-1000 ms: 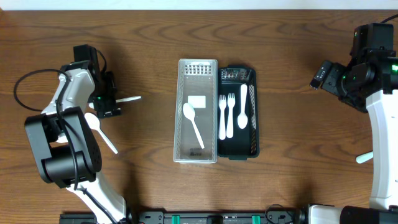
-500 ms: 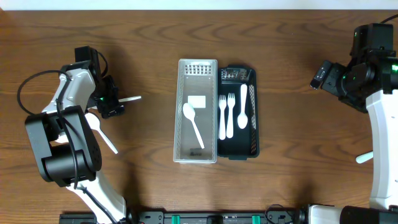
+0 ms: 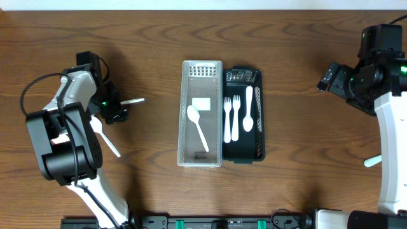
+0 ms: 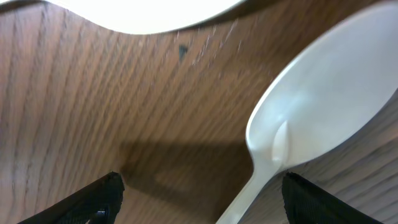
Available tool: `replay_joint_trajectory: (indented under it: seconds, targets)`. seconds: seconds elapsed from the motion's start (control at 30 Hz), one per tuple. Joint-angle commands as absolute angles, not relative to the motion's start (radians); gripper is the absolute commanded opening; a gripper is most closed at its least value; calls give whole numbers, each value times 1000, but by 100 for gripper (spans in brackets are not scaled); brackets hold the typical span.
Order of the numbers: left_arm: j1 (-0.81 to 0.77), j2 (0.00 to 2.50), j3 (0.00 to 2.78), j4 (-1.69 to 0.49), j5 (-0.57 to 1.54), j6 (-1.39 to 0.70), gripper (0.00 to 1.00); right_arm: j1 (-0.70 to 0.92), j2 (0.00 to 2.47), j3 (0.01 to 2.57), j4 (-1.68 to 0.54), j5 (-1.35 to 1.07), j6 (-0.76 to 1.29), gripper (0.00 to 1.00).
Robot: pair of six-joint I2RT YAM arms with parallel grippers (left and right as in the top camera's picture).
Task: Pack container
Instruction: 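Move the left gripper back left and grasp another white spoon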
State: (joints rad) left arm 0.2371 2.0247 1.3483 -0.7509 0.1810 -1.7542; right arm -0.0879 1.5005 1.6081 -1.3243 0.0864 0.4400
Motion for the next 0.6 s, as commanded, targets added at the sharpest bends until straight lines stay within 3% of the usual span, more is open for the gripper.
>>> replay_joint_trajectory:
  seconds: [0.0, 0.17, 0.3, 0.5, 0.57]
  targets:
    - [247, 2033, 1347, -754, 180, -1767, 84, -98, 1499, 1608, -1327, 104, 440, 99]
    - [247, 2039, 1347, -766, 180, -1767, 77, -98, 1499, 1608, -1328, 104, 440, 99]
    - [247, 2039, 1347, -798, 179, -1766, 55, -98, 1499, 1608, -1328, 104, 440, 99]
    - [245, 2039, 1346, -813, 180, -1766, 52, -98, 1499, 1608, -1328, 104, 440, 99]
    - [245, 2039, 1346, -822, 180, -1758, 46, -98, 1499, 1608, -1328, 104, 440, 99]
